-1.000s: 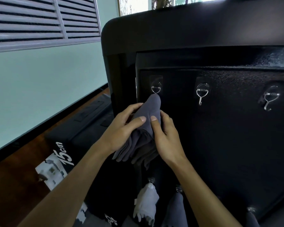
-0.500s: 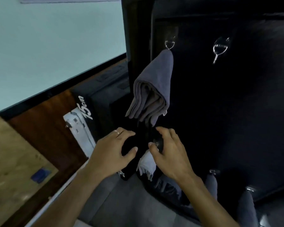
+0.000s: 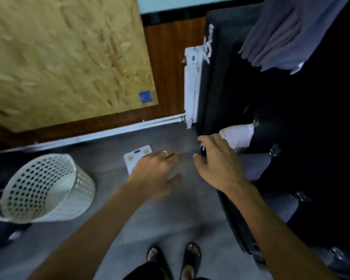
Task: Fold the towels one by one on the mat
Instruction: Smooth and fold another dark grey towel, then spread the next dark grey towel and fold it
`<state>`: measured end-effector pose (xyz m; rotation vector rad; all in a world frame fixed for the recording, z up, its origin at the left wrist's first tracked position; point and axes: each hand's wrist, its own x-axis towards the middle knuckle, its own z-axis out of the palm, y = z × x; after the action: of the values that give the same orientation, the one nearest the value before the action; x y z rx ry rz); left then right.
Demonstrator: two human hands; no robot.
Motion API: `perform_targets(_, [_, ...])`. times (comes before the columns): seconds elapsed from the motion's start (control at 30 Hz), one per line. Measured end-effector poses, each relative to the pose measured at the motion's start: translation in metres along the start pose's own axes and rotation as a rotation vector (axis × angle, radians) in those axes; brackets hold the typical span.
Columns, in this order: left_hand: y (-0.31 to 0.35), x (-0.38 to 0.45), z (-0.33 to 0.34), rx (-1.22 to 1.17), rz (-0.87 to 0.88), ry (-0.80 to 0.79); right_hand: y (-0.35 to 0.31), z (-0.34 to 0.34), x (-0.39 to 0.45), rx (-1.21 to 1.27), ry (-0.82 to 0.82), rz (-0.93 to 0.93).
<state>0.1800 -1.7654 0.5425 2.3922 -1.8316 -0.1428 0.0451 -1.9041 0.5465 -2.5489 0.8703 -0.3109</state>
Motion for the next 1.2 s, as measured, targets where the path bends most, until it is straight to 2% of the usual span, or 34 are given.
perform_targets(0.2, [0.028,-0.121,0.021,0.04,-0.264,-0.038,-0.035,0.034,-0.064,-0.02,-0.128,-0.226])
perform_targets(0.43, [0.095,-0.27,0.057,-0.008,-0.428,0.011,-0.068,0.058,-0.185,-0.125,-0.284,-0.382])
perform_targets(0.67, [0.192,-0.397,0.078,-0.087,-0.643,-0.004,-0.086,0.064,-0.308,-0.167,-0.417,-0.522])
perform_targets(1.0, [0.36,-0.57,0.114,-0.126,-1.071,0.067,-0.107,0.091,-0.479,-0.113,-0.635,-0.879])
perform_targets(1.2, [0.456,-0.668,0.131,-0.115,-1.249,0.078,-0.121,0.099,-0.6,-0.128,-0.739,-1.059])
